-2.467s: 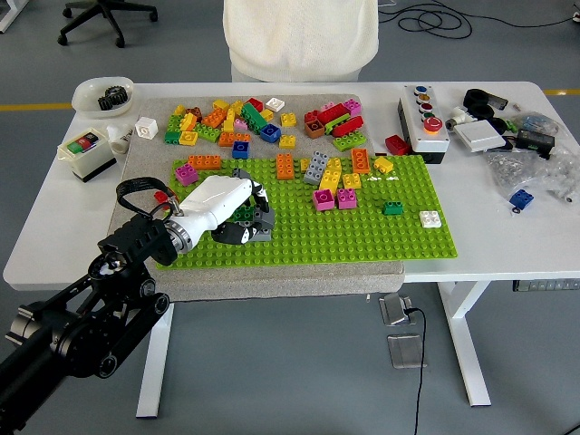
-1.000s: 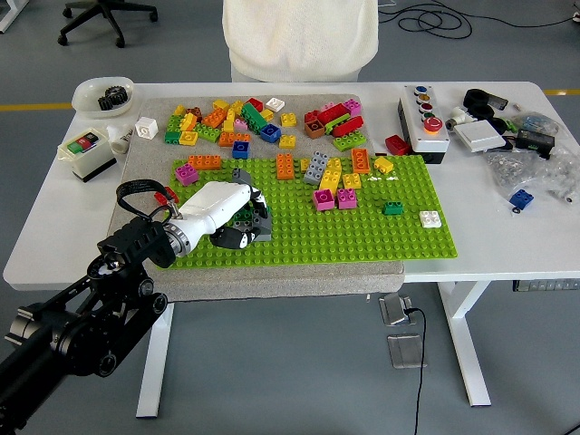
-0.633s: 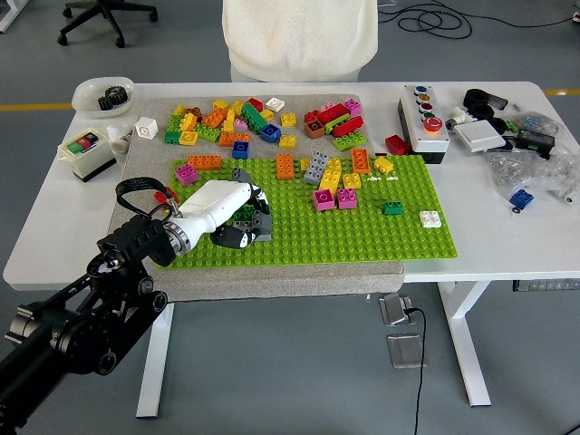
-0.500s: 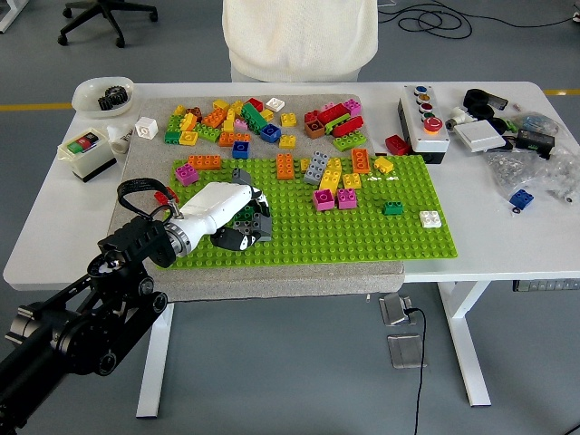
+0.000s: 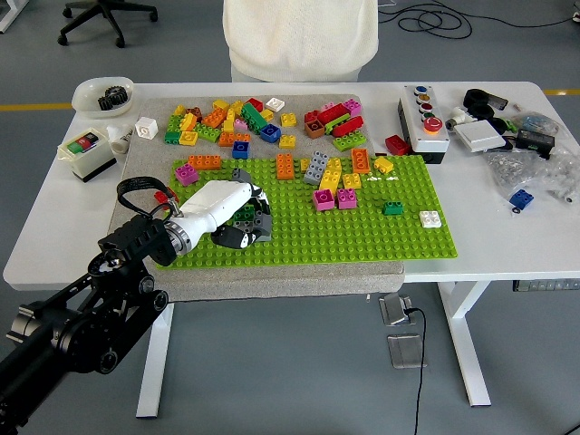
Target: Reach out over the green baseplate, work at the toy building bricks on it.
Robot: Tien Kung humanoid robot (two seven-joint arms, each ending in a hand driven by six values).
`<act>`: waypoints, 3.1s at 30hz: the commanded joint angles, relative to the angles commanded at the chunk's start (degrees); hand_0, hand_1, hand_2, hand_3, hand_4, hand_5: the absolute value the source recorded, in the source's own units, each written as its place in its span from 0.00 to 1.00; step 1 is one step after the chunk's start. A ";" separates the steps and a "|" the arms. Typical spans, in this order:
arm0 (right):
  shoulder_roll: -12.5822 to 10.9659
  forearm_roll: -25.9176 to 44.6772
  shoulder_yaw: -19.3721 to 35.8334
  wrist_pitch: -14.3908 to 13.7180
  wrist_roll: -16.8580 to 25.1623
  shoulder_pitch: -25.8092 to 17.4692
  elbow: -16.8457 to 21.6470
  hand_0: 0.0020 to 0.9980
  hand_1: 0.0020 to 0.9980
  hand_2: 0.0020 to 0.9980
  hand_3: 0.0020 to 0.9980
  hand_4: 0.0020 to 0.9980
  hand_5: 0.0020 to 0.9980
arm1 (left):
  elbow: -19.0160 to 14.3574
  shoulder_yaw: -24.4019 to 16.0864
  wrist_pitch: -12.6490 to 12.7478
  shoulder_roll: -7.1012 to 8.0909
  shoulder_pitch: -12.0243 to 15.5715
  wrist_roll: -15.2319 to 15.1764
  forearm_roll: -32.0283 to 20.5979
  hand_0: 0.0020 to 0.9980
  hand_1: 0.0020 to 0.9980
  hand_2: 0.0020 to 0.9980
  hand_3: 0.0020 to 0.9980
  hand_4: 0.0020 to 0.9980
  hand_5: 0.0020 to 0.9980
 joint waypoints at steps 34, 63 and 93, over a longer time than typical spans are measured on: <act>0.03 0.19 -0.22 0.35 0.10 0.04 0.00 0.74 0.64 0.68 0.62 0.82 0.53 | 1.31 -0.31 -0.11 -0.05 -0.46 -0.25 -0.51 0.73 0.69 0.59 0.59 0.74 0.02; 0.05 0.29 -0.33 0.58 0.09 0.07 0.00 0.74 0.64 0.68 0.62 0.82 0.53 | 1.43 -0.66 -0.14 -0.20 -0.75 -0.41 -2.28 0.74 0.70 0.60 0.68 0.81 0.04; 0.09 0.55 -0.46 0.66 0.11 0.10 0.00 0.74 0.64 0.68 0.61 0.82 0.53 | 1.96 -0.59 -0.19 -0.46 -1.13 -0.93 -4.31 0.76 0.71 0.70 0.80 0.92 0.09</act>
